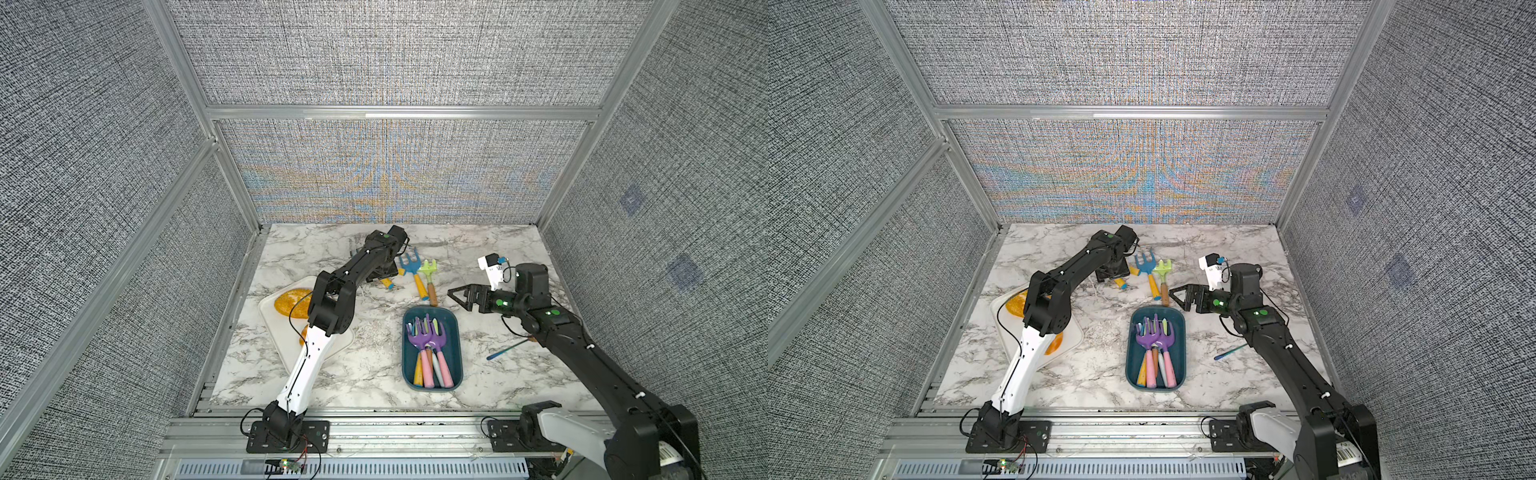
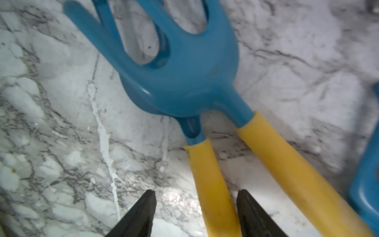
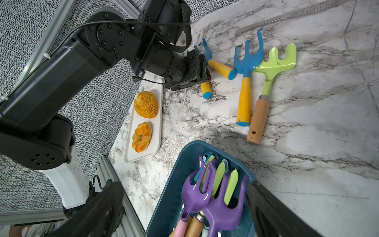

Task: Put the rake into the storage box
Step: Pick up the rake at the center of the board.

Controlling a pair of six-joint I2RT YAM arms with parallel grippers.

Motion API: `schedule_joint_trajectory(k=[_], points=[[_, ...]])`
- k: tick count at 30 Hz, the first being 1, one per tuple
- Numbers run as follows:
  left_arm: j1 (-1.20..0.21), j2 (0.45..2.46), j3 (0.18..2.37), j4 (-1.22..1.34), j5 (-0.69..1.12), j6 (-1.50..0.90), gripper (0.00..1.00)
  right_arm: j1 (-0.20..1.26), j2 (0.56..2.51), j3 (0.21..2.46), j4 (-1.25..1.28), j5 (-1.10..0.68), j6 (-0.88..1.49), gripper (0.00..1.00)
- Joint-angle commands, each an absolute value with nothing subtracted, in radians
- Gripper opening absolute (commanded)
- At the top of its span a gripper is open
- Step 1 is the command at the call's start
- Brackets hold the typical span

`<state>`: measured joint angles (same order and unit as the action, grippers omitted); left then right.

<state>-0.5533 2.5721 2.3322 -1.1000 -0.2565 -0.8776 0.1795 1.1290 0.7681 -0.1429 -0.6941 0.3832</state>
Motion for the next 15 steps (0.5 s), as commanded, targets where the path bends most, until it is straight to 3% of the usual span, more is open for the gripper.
schedule_joint_trajectory(k=[1,7,12,15], points=[[-0.548,2.566,2.301,-1.134,-0.299,-0.913,0.57,0.180,1.142,0.767,-0.118,-0.709,0.377,0.99],[-0.547,2.529,2.236,-1.098,-0.304,-0.901,0.33,0.180,1.158,0.778,-0.119,-0.712,0.380,0.99],[-0.547,2.448,2.152,-1.070,-0.308,-0.878,0.00,0.180,1.146,0.789,-0.129,-0.708,0.383,0.99],[-0.548,2.351,2.038,-1.014,-0.320,-0.865,0.00,0.180,1.136,0.793,-0.146,-0.705,0.386,0.99]])
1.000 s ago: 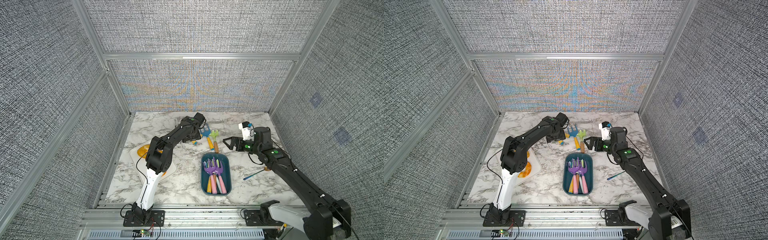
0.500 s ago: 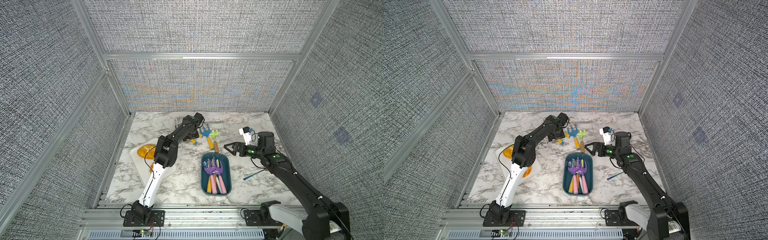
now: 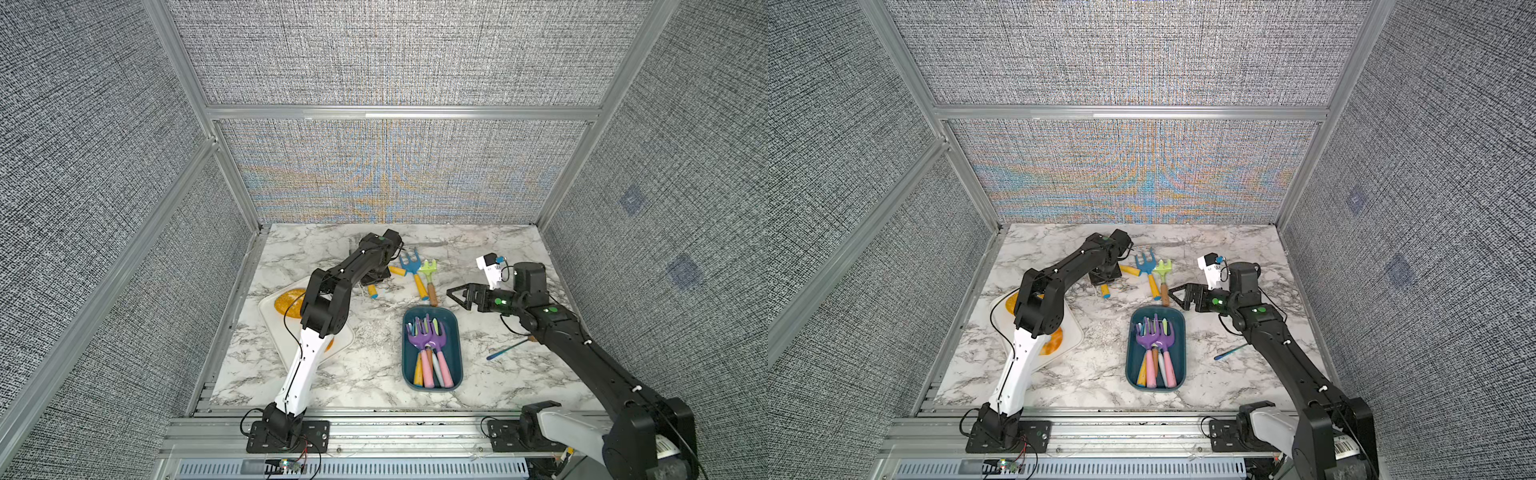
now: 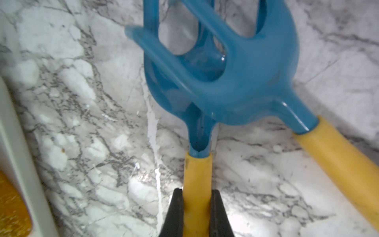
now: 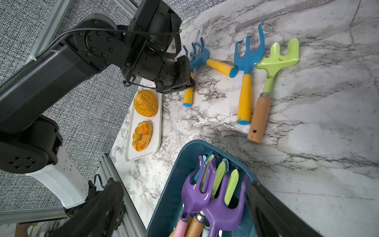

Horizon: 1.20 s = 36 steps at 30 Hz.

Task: Put the rake into the storage box
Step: Pick up the rake at the center of the board.

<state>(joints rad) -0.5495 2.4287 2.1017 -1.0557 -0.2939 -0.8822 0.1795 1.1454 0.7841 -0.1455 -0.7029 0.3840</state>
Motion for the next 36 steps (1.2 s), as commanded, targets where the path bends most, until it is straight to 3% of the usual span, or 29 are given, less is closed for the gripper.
schedule_joint_trajectory(k=[1,11,17,28,36], points=[[-0.548,2.318,2.003,-1.001,-0.326,-0.861,0.00,0.179,1.132,0.793,-0.152,-0.703,0.388,0.99],[-0.562,1.925,1.604,-0.891,-0.392,-0.853,0.00,0.180,1.032,0.823,-0.222,-0.659,0.425,0.99],[-0.561,1.794,1.458,-0.823,-0.275,-0.778,0.00,0.182,0.969,0.785,-0.235,-0.642,0.462,0.99],[-0.555,1.594,1.340,-0.943,-0.524,-0.816,0.00,0.182,0.882,0.737,-0.267,-0.630,0.502,0.99],[-0.585,1.573,1.379,-0.851,-0.233,-0.640,0.00,0.187,0.861,0.721,-0.252,-0.662,0.496,0.99]])
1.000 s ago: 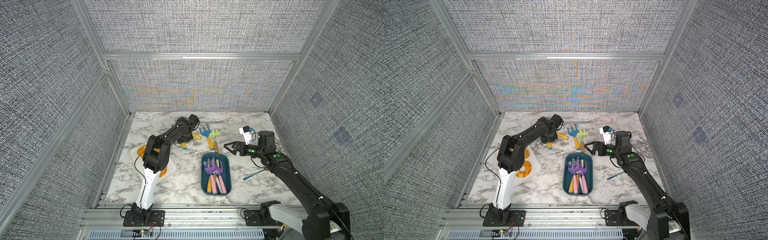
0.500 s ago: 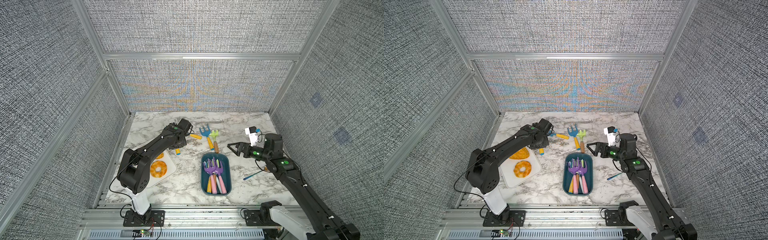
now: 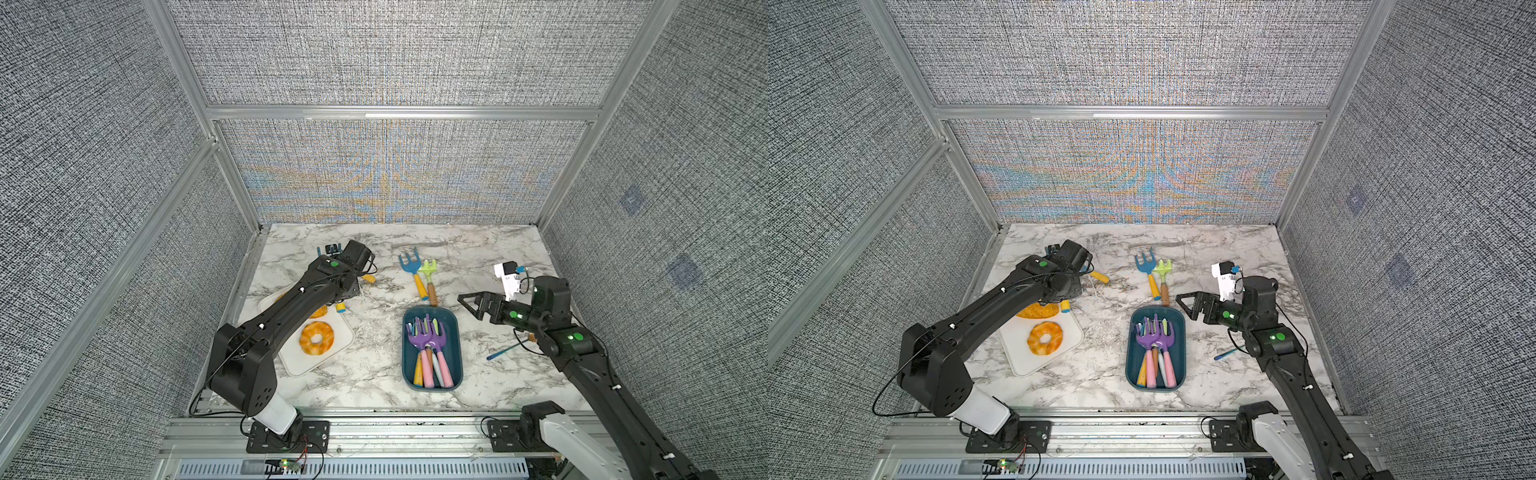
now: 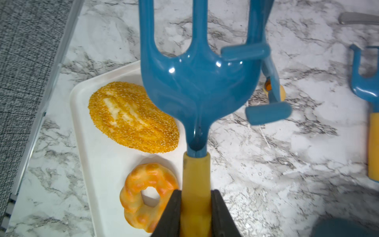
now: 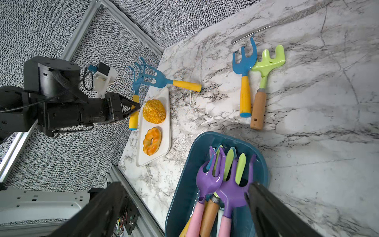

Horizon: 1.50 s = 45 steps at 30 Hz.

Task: Put the rake into the storage box
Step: Pick up the rake at the center of the board, then place the rake in the storage box.

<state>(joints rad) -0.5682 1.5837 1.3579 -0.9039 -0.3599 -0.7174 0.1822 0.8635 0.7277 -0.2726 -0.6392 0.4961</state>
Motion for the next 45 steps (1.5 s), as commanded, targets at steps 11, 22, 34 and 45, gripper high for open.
schedule_joint_trajectory(k=[11,22,34,45], points=[[-0.663,1.607,1.511,-0.900,-0.217,-0.634,0.00,0.195,0.891,0.720,-0.252,-0.658,0.479,0.99],[-0.778,1.507,1.442,-0.910,-0.163,-0.680,0.00,0.195,0.906,0.732,-0.298,-0.591,0.452,0.99],[-1.124,1.453,1.254,-0.794,-0.306,-0.992,0.00,0.191,0.861,0.743,-0.376,-0.409,0.462,0.99],[-1.281,1.615,1.292,-0.679,-0.344,-1.130,0.00,0.188,0.834,0.718,-0.406,-0.359,0.466,0.99]])
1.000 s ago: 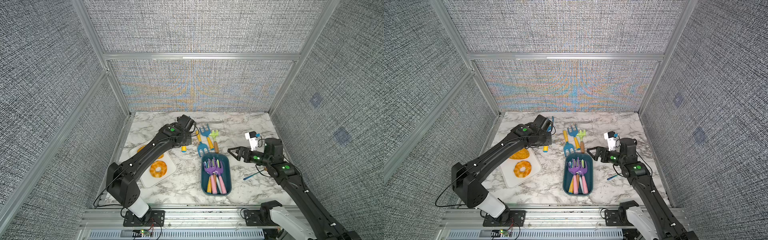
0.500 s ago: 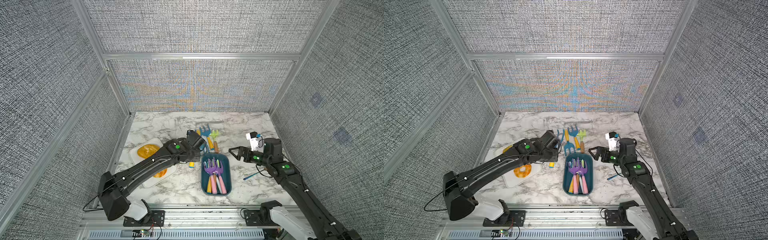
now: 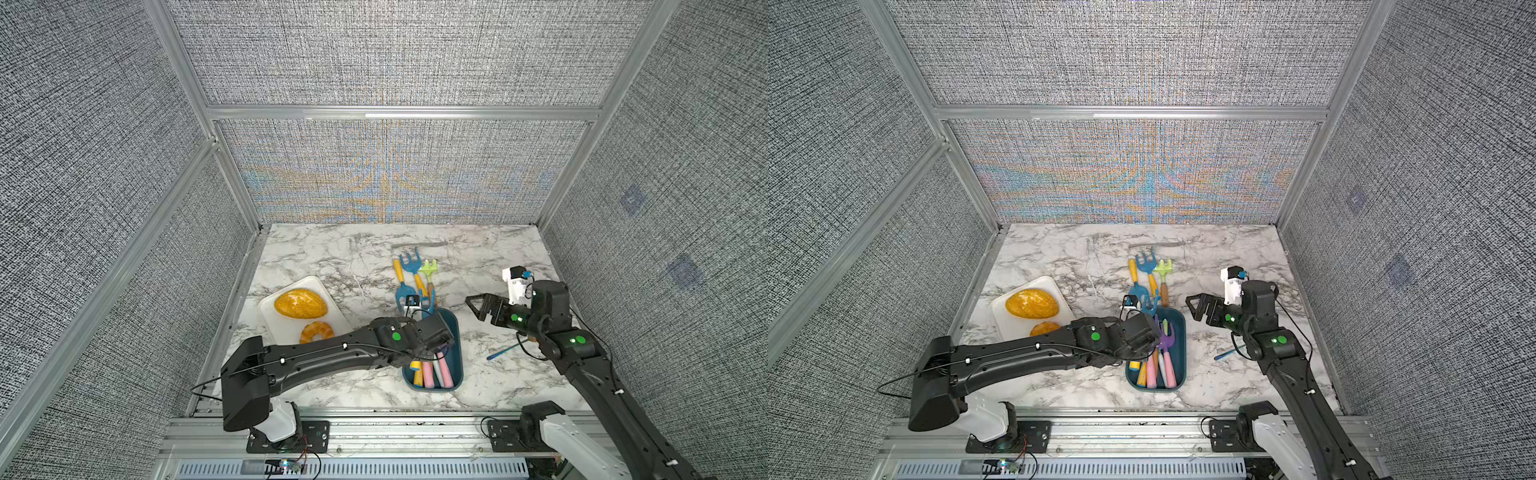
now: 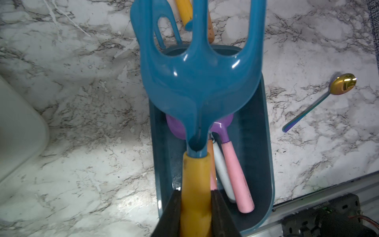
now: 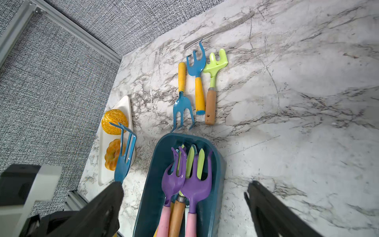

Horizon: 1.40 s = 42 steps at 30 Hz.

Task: Put the rake into the storage box
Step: Place the rake in the storage box.

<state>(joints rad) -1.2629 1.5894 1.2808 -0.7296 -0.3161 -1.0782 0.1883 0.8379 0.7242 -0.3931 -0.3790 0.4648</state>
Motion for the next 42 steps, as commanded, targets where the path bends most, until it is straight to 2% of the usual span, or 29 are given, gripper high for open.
schedule_joint_trajectory(k=[1,13,15,17,20,23,25,29,33,42], points=[[-1.290,1.634,1.297,-0.663,-0.340,-1.138,0.00,0.187,0.833,0.714,-0.407,-0.359,0.466,0.99],[-1.322,1.809,1.337,-0.631,-0.259,-1.215,0.00,0.184,0.848,0.697,-0.425,-0.345,0.450,0.99],[-1.322,1.818,1.328,-0.611,-0.237,-1.217,0.06,0.184,0.855,0.695,-0.421,-0.347,0.448,0.99],[-1.324,1.820,1.318,-0.595,-0.223,-1.218,0.33,0.184,0.867,0.692,-0.414,-0.349,0.446,0.99],[-1.322,1.801,1.313,-0.604,-0.243,-1.216,0.61,0.184,0.886,0.694,-0.401,-0.357,0.445,0.99],[-1.312,1.763,1.323,-0.646,-0.293,-1.205,0.82,0.183,0.906,0.698,-0.382,-0.368,0.446,0.99],[-1.289,1.730,1.328,-0.676,-0.326,-1.173,0.91,0.183,0.924,0.706,-0.364,-0.376,0.448,0.99],[-1.193,1.650,1.323,-0.698,-0.365,-1.051,0.99,0.183,0.999,0.742,-0.312,-0.407,0.448,0.99],[-1.061,1.637,1.384,-0.736,-0.342,-0.878,0.99,0.183,1.121,0.818,-0.267,-0.453,0.431,0.99],[-0.769,1.837,1.559,-0.699,-0.054,-0.632,0.97,0.192,1.452,0.992,-0.232,-0.510,0.378,0.93]])
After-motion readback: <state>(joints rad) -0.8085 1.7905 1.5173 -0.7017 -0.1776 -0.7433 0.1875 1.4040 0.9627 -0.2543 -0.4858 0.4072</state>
